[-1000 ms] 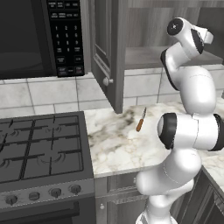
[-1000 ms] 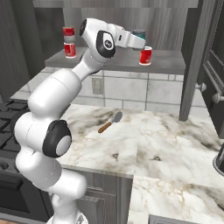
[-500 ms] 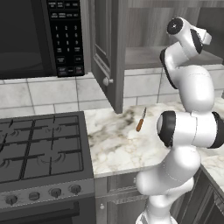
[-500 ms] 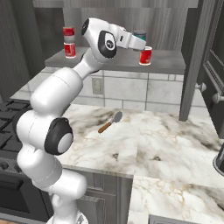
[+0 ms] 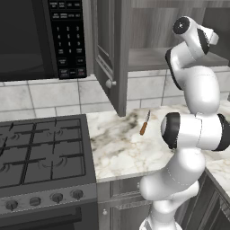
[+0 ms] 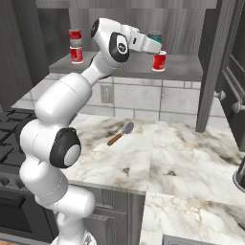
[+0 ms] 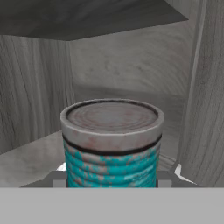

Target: Stack two cans on top of the other two cans in the cabinet.

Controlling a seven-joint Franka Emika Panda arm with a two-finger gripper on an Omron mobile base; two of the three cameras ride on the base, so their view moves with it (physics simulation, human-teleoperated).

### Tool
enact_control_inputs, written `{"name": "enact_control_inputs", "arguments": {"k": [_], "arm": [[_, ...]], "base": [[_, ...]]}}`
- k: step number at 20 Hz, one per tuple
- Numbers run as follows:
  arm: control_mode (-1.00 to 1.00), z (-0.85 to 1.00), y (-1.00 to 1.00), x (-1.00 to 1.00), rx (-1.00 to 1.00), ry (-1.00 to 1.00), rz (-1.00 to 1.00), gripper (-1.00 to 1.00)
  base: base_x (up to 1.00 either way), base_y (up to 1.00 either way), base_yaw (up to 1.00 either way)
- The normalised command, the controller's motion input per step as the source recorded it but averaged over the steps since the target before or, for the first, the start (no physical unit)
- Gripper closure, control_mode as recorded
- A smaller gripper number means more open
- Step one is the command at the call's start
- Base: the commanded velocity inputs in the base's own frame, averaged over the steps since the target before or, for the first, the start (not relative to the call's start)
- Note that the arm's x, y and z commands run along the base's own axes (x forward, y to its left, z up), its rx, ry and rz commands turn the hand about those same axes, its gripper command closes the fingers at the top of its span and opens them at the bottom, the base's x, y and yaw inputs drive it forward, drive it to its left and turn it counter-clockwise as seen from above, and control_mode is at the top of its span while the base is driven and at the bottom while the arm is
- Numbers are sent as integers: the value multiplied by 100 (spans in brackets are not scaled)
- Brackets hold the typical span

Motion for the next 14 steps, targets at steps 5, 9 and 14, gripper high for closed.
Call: {"name": "enact_control_inputs", "arguments": {"k": [5,9,14], "arm": [[-100,0,0,11,0,-1,0,100],[-100,0,0,14,0,0,0,100],[-100,3,0,11,0,0,0,100]], "base": [[0,0,0],[0,0,0],[0,0,0]]}}
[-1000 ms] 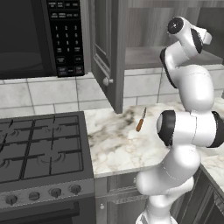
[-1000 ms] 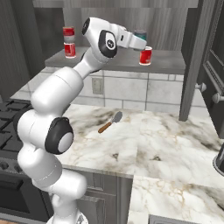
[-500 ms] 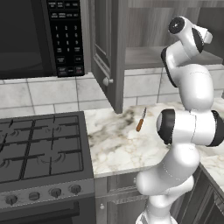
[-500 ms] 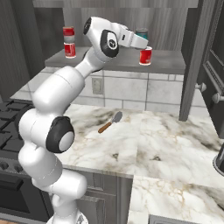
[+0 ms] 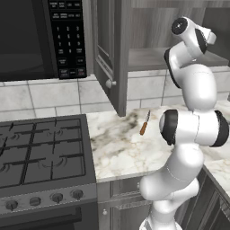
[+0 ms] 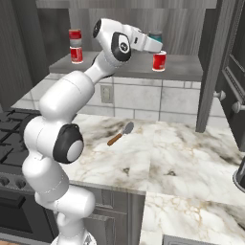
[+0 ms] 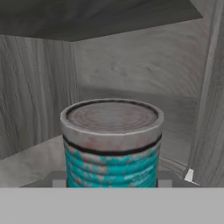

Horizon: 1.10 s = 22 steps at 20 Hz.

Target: Stack two cans on top of the other two cans in the cabinet.

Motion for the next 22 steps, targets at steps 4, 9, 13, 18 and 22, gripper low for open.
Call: {"name": "enact_control_inputs", "arguments": {"k": [4,9,13,18,22], "arm": [[-100,1,-3,6,0,0,0,100],[-100,0,-7,7,0,0,0,100],[-100,0,-9,7,0,0,0,100],[-100,-1,-5,3,0,0,0,100],[-100,-9,-1,1,0,0,0,100]], "base": [[0,0,0],[0,0,0],[0,0,0],[0,0,0],[0,0,0]]}}
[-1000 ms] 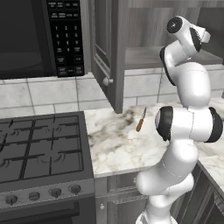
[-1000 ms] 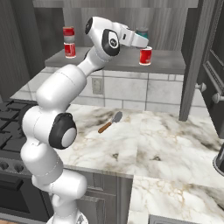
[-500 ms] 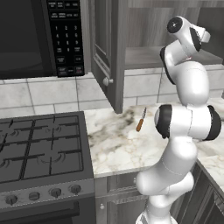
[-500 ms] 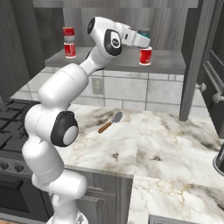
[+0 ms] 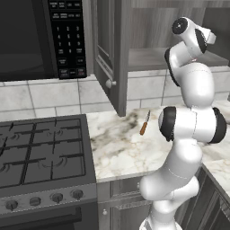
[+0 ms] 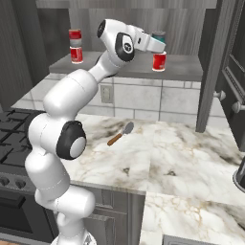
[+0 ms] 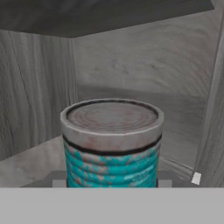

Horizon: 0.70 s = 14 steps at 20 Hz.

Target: Stack two cans on top of the other two cans in the cabinet.

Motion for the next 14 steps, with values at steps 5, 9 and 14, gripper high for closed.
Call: {"name": "enact_control_inputs", "arguments": {"k": [5,9,14], "arm": [[-100,-7,0,1,0,0,1,100],[-100,-5,0,0,0,0,2,100],[-100,-5,0,2,0,0,3,100]], "base": [[0,0,0],[0,0,0],[0,0,0]]}}
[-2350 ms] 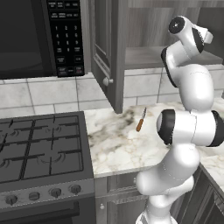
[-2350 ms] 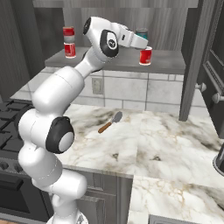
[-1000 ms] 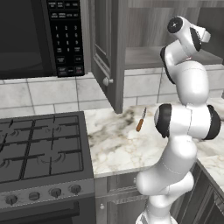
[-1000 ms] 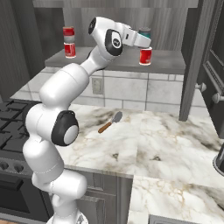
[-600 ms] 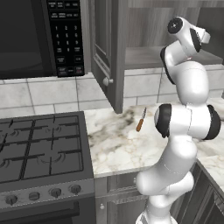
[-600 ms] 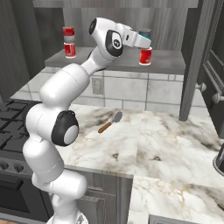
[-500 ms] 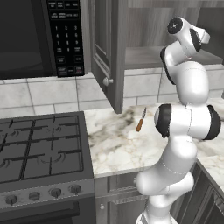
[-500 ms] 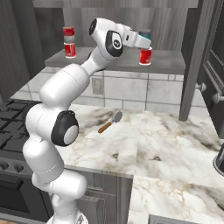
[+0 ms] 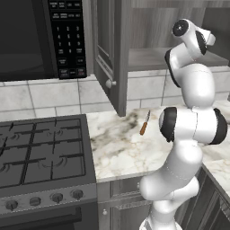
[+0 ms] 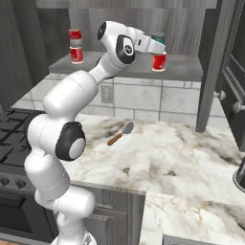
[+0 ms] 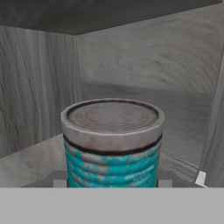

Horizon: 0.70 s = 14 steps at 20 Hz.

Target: Stack two cans on top of the other two cans in the cabinet.

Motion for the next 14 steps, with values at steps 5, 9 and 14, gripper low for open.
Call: {"name": "enact_control_inputs", "arguments": {"k": [5,9,14], "arm": [[-100,1,-5,5,0,0,3,100],[-100,0,-3,8,0,0,2,100],[-100,4,-1,3,0,0,1,100]], "base": [[0,0,0],[0,0,0],[0,0,0]]}}
